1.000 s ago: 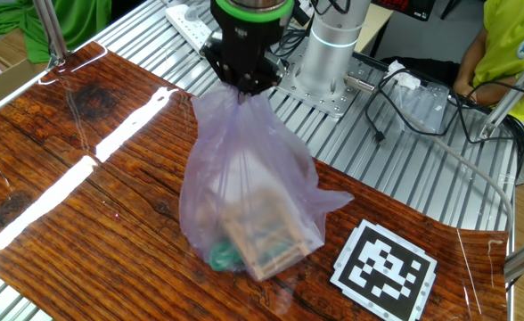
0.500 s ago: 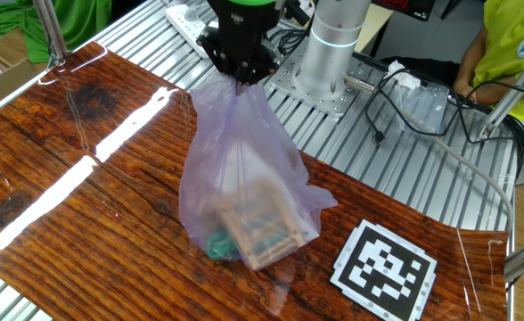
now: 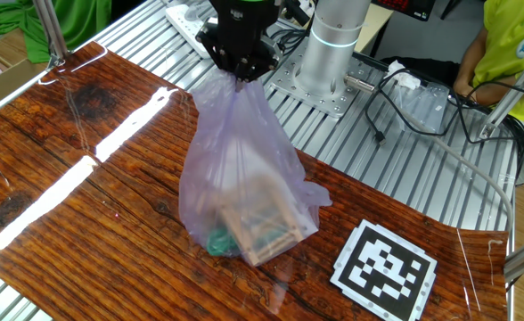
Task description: Pick up a bag of things
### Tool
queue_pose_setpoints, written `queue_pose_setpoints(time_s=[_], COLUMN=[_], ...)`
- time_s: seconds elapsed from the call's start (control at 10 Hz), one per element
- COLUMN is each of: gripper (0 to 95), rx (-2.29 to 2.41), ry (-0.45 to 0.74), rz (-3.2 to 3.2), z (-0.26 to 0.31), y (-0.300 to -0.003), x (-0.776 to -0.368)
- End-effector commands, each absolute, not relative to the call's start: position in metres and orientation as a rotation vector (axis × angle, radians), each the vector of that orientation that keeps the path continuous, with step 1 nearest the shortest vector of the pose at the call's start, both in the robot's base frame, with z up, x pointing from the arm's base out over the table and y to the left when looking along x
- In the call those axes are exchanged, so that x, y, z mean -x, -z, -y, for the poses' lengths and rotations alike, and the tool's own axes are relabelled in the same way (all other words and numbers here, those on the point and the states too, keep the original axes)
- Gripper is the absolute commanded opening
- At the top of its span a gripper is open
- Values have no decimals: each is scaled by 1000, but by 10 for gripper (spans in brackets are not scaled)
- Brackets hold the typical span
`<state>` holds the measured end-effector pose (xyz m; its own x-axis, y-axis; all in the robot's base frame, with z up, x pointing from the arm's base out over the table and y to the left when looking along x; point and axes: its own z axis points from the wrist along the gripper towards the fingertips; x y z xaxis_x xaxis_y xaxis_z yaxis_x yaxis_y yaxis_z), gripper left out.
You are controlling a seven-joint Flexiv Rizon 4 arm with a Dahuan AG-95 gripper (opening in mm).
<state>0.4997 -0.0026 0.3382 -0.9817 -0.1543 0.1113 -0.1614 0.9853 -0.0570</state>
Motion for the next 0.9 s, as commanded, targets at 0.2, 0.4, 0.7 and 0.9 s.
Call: queue_pose_setpoints(time_s=[0.2,0.4,0.7,0.9], gripper=[0,0,0,0], rx=[-255,-261,-267,-262], ry=[-108,-112,-113,-112], rz=[3025,3026,3026,3027], z=[3,3,3,3], y=[-338,-338,-338,-338], x=[-499,-499,-499,-499])
